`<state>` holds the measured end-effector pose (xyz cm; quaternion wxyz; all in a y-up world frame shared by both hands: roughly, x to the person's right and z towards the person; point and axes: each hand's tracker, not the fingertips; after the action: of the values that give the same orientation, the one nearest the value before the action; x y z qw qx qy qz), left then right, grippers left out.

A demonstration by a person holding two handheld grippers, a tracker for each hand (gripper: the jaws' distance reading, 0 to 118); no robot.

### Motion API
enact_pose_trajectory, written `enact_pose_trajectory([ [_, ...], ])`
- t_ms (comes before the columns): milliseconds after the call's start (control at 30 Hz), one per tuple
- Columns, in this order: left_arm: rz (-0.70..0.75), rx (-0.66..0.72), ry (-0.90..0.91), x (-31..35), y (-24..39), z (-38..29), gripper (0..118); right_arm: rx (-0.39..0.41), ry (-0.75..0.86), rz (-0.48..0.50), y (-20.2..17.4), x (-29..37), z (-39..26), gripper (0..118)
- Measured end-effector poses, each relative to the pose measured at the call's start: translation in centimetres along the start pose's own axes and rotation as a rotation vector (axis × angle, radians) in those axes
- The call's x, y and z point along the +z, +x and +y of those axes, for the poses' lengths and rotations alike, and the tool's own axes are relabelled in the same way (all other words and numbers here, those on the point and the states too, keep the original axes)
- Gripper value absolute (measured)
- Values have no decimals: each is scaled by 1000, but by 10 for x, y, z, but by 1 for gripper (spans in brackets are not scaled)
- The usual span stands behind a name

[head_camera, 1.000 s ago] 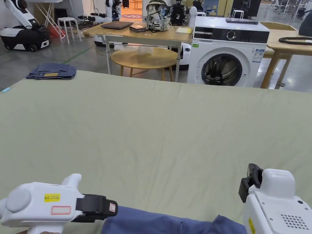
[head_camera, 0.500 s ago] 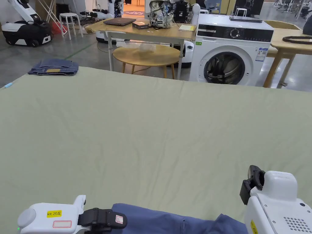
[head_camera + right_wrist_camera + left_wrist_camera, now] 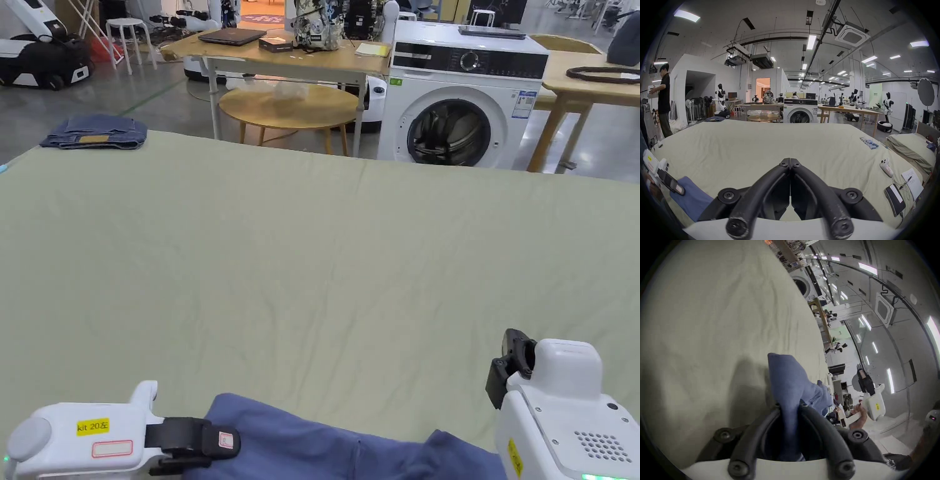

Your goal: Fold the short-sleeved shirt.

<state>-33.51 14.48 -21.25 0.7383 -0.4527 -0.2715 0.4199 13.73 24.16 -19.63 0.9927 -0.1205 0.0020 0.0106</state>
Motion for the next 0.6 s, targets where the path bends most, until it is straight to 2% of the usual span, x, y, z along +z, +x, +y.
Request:
enact_pose_trajectory([
  [233, 210, -111, 87, 63, 61, 9, 5, 5, 2, 9, -1, -3, 2, 0],
  [367, 368, -166, 135, 73, 93, 5, 5, 1, 4, 21, -4, -3, 3, 0],
  [600, 344, -253, 76, 48, 133, -9, 5, -3, 3, 32, -6, -3, 2, 0],
])
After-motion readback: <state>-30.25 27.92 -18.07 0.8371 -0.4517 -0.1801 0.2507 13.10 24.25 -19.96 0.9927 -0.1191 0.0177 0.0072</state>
